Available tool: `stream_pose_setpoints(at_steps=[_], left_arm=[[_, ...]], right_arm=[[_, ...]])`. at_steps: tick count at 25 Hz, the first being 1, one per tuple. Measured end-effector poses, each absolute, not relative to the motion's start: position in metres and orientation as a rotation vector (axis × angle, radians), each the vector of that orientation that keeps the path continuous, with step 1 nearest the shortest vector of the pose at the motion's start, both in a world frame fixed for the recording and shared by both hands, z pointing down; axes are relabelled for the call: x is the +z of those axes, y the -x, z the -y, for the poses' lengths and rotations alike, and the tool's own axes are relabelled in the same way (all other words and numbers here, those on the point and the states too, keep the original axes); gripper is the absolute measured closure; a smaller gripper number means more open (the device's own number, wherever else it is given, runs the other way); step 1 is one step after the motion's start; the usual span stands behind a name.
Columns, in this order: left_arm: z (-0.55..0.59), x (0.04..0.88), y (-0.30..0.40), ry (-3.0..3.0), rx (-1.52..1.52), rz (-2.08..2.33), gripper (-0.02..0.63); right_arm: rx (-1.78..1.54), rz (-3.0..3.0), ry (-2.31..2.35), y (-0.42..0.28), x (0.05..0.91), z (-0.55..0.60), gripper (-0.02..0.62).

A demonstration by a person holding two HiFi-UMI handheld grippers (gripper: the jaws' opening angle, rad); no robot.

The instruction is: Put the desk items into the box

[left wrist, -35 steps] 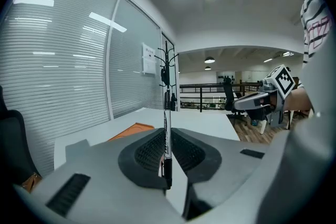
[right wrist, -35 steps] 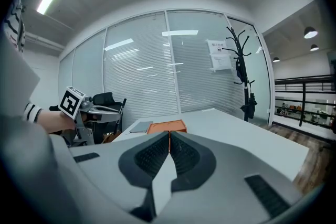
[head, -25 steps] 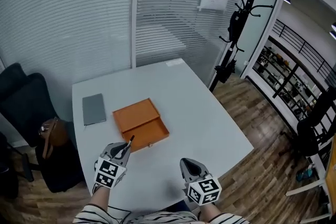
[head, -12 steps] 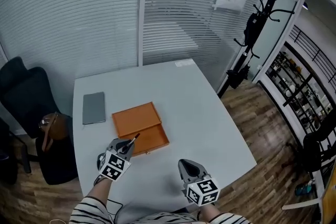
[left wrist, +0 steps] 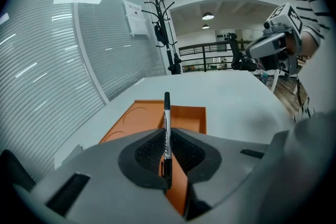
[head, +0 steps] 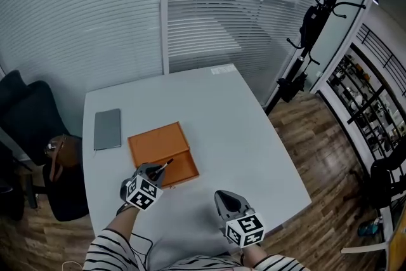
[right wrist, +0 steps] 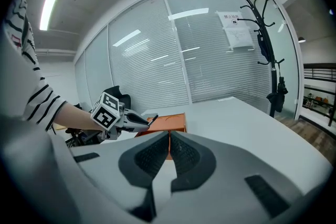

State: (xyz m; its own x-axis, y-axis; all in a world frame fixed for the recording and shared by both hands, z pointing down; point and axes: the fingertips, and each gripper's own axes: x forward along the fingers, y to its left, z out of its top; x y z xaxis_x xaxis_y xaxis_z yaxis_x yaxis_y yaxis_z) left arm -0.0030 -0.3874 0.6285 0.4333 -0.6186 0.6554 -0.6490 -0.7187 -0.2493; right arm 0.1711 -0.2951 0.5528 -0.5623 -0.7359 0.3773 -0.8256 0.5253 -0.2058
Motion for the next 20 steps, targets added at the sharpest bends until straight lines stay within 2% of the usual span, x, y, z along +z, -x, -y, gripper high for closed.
stream_pose_setpoints(at_steps=[20], left_arm=[[0.415,0.704,-0.015,-2.465,1.534,0.973,0.552]], right_arm=[[0.602,2.530,-1.257,-0.192,0.575,0.313,0.569]])
